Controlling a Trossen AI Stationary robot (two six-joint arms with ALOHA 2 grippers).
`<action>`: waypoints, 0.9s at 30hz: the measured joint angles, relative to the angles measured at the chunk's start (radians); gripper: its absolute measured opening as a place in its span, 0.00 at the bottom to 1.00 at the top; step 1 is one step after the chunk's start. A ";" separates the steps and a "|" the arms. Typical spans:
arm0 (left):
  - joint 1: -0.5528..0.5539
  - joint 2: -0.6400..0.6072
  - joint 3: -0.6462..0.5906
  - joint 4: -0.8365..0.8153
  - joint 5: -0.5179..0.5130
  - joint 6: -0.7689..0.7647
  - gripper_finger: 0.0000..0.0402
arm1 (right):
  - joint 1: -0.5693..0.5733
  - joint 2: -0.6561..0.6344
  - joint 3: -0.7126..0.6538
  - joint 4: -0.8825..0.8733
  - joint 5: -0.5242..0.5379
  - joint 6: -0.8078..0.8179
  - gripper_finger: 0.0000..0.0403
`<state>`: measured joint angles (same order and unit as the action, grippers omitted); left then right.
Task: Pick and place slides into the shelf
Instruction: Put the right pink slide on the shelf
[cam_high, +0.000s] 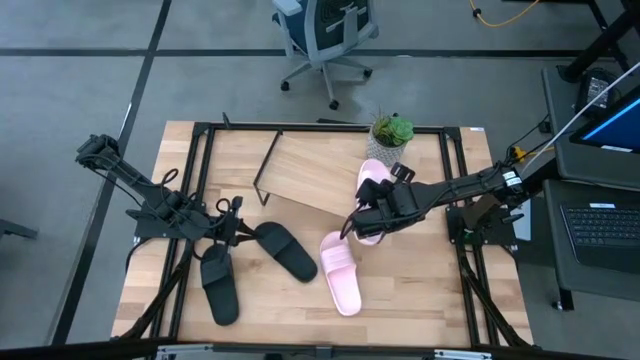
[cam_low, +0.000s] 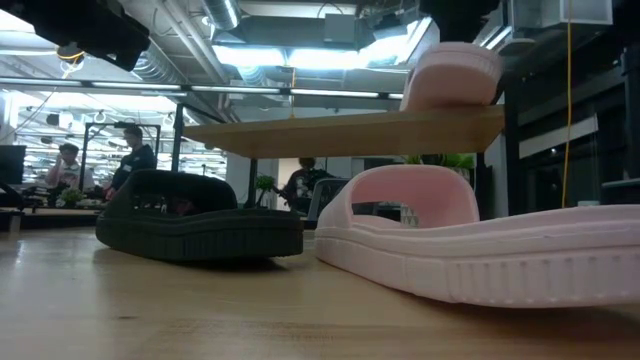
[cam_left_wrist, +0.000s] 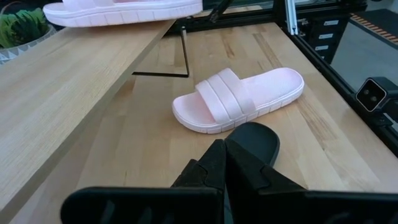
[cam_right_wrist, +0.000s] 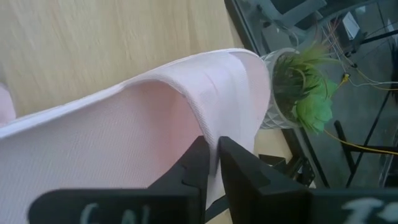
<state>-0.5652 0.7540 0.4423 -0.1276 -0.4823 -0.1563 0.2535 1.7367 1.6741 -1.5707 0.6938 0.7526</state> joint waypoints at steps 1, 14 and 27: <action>0.000 0.000 0.000 0.000 0.004 0.000 0.00 | 0.000 0.000 0.000 0.000 0.000 0.000 0.11; 0.000 0.000 0.000 0.000 0.005 -0.001 0.00 | -0.003 -0.001 0.000 0.000 -0.007 0.031 0.32; 0.000 0.000 0.000 0.002 0.005 0.001 0.00 | -0.003 -0.001 0.088 0.010 -0.116 0.023 0.48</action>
<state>-0.5652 0.7536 0.4421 -0.1259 -0.4774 -0.1558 0.2508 1.7359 1.7617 -1.5604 0.5781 0.7760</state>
